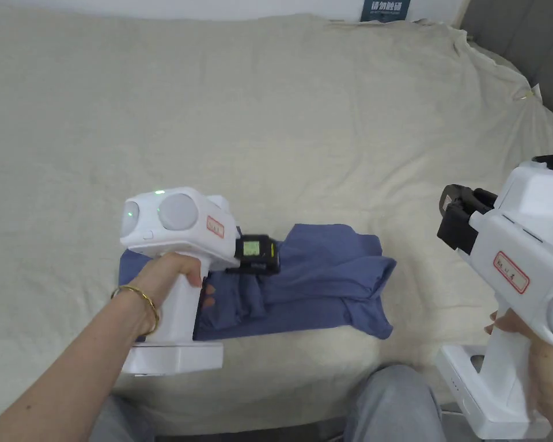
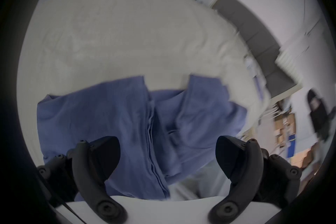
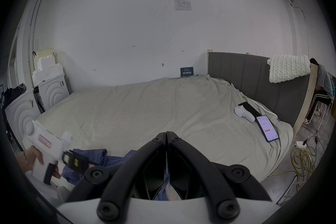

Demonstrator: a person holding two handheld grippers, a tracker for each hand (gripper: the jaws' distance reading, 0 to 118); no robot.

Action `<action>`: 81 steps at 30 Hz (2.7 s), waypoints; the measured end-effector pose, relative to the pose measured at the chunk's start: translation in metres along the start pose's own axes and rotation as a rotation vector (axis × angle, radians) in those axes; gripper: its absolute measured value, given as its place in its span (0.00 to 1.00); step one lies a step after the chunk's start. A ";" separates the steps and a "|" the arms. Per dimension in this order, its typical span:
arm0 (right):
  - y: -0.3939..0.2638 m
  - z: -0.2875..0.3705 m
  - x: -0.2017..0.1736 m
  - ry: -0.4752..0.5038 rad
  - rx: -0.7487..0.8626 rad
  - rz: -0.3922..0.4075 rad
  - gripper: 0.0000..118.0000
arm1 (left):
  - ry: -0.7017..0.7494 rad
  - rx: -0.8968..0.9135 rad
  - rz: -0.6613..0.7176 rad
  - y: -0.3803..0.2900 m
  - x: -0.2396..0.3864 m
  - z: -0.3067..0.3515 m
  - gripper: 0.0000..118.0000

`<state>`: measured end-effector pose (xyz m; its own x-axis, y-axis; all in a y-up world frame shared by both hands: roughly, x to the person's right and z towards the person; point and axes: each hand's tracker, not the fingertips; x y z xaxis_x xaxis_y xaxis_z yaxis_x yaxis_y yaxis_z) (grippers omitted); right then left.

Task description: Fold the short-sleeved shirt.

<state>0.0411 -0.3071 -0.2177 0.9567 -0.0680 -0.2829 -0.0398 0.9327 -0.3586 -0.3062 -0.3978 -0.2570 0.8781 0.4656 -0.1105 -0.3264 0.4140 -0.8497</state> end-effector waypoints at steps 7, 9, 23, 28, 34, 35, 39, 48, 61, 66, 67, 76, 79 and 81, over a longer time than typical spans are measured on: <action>0.000 -0.002 -0.003 0.019 0.000 -0.003 0.00 | 0.177 0.284 -0.084 -0.003 -0.010 0.066 0.74; 0.001 -0.003 -0.004 0.024 0.004 -0.007 0.00 | 0.279 0.335 -0.138 -0.011 -0.015 0.068 0.30; -0.002 -0.003 0.000 0.037 -0.014 0.011 0.00 | 0.346 0.239 -0.274 -0.088 0.020 -0.043 0.00; -0.005 -0.002 0.007 0.029 -0.023 0.003 0.00 | 0.464 0.266 -0.475 -0.110 0.054 -0.059 0.00; -0.005 -0.003 0.007 0.029 -0.024 0.001 0.00 | 0.100 0.247 -0.295 -0.097 0.069 -0.025 0.00; -0.005 -0.003 0.007 0.025 -0.022 0.005 0.00 | 0.009 0.275 -0.225 -0.091 0.063 -0.018 0.00; 0.000 -0.003 0.010 0.024 -0.019 -0.005 0.00 | -0.015 0.366 -0.180 -0.060 0.040 0.027 0.00; 0.001 -0.010 -0.002 0.041 -0.029 -0.002 0.00 | -0.080 0.367 0.187 -0.006 -0.100 0.106 0.00; -0.004 -0.028 -0.027 0.068 -0.074 0.018 0.00 | -0.199 0.013 0.338 -0.033 -0.190 0.076 1.00; -0.008 -0.033 -0.025 0.053 -0.094 0.040 0.00 | -0.265 0.041 0.369 -0.034 -0.198 0.065 0.94; -0.009 -0.034 -0.024 0.048 -0.100 0.038 0.00 | -0.287 0.043 0.392 -0.033 -0.202 0.065 0.85; -0.012 -0.036 -0.021 0.032 -0.125 0.042 0.00 | -0.204 0.042 0.418 -0.038 -0.194 0.041 0.09; -0.012 -0.038 -0.023 0.040 -0.125 0.038 0.00 | -0.082 0.012 0.368 -0.029 -0.174 0.051 0.07; -0.012 -0.039 -0.026 0.051 -0.125 0.038 0.00 | -0.016 0.012 0.306 -0.024 -0.158 0.062 0.05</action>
<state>0.0053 -0.3303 -0.2404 0.9381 -0.0547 -0.3419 -0.1140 0.8836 -0.4542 -0.4589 -0.4332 -0.1875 0.7327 0.5821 -0.3527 -0.5793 0.2613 -0.7721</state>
